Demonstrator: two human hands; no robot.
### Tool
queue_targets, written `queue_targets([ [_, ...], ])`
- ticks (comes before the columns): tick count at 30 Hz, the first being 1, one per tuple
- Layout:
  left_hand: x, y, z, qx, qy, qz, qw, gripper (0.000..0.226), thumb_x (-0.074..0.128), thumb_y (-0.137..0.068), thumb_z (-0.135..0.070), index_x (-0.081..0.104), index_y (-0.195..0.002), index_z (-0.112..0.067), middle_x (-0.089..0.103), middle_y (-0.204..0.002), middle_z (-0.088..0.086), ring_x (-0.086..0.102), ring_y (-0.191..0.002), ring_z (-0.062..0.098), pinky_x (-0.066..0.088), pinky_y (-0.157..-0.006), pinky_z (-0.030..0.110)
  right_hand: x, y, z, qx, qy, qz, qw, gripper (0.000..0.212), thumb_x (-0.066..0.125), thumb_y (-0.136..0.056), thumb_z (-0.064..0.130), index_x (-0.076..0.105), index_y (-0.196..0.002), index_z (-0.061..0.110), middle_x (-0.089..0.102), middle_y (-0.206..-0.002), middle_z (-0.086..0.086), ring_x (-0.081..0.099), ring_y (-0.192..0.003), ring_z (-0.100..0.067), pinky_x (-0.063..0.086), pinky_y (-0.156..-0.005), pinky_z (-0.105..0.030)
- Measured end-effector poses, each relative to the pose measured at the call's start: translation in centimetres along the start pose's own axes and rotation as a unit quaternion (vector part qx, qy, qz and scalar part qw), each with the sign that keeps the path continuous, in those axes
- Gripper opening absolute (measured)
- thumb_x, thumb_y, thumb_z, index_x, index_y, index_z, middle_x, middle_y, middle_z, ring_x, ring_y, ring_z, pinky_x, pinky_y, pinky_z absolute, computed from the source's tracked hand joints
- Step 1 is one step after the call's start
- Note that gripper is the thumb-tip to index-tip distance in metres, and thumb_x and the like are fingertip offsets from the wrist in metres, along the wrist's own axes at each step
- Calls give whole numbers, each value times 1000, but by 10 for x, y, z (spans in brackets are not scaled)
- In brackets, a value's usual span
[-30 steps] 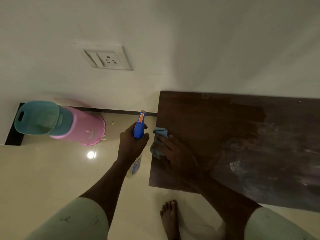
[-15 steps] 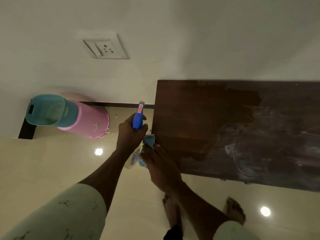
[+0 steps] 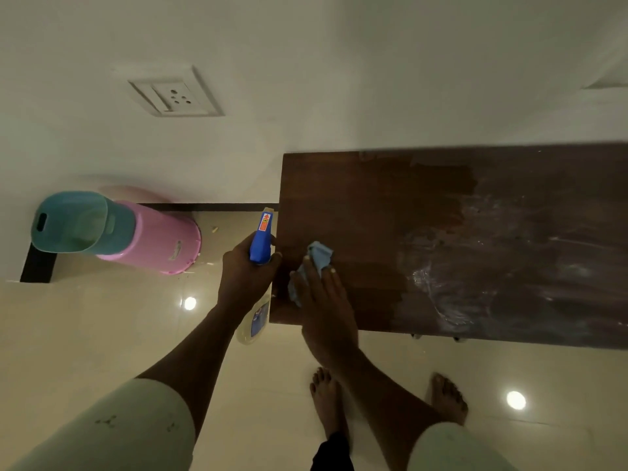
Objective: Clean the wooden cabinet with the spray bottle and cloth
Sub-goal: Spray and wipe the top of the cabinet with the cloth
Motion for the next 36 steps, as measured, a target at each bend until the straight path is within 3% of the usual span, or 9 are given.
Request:
queue_targets([
  [3,-2,0,-9,12,-24,4,1000,22,64,-83,-17,44,-93,-19,49,-67,-10,48,-60,3,35,-57,15,-8,6,-11,-64,4,37,997,64,61,-78,20,44,-139,14,39,-149,-15,43,-133,-32,37,-111,-42],
  [10,-9,-15,-33,10,-54,39,998,33,68,-79,-15,52,-106,-6,50,-71,-3,50,-63,10,43,-70,30,-53,1,-106,21,59,4,998,62,38,-84,5,36,-146,13,27,-155,-16,30,-141,-35,27,-116,-46],
  [14,-7,-27,-53,49,-99,65,992,22,68,-79,-15,46,-76,-19,49,-62,-3,48,-56,9,38,-57,23,-29,-51,-65,-14,27,5,1000,54,30,-92,16,38,-145,11,32,-152,-18,40,-135,-36,36,-111,-47],
  [19,-2,-34,-98,89,-111,76,987,31,69,-76,-12,41,-71,-25,49,-59,-2,47,-51,10,35,-51,17,-39,-64,-70,-92,-26,29,995,52,67,-78,7,58,-129,9,53,-138,-17,55,-121,-39,52,-93,-49],
  [24,27,-47,-145,105,-145,112,977,26,71,-72,-22,46,-67,-23,52,-57,0,53,-55,18,41,-56,26,-78,-47,-136,-103,-15,-20,994,47,52,-80,7,59,-126,9,54,-137,-14,55,-121,-37,50,-96,-48],
  [26,52,-49,-177,121,-137,123,975,27,72,-71,-23,47,-64,-22,52,-57,-3,50,-54,15,39,-56,26,-96,-26,-168,-76,-24,-42,996,49,61,-76,5,59,-125,8,53,-138,-16,54,-122,-39,50,-95,-51],
  [30,95,-43,-221,137,-124,142,973,28,73,-71,-24,46,-63,-22,51,-58,-4,48,-54,12,39,-56,24,-133,-13,-233,63,-43,-119,990,45,47,-84,8,55,-128,4,50,-138,-20,52,-123,-42,49,-95,-54],
  [33,119,-39,-235,153,-124,183,963,26,75,-70,-24,50,-66,-19,52,-59,-3,50,-55,13,39,-57,24,-168,-8,-284,178,-90,-209,957,48,39,-88,19,54,-130,-1,50,-136,-25,51,-122,-44,46,-98,-58],
  [36,132,-37,-244,148,-121,204,960,29,76,-70,-23,47,-66,-20,51,-60,-5,50,-56,10,39,-62,25,-198,-5,-318,235,-137,-258,927,45,42,-92,10,46,-136,-1,44,-141,-25,43,-130,-41,40,-105,-56],
])
Point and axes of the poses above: each hand's wrist, its own y-axis away from the middle knuckle, its own x-axis out of the palm, z = x × y, the point moved 2 cm from there along -y, towards the middle knuckle
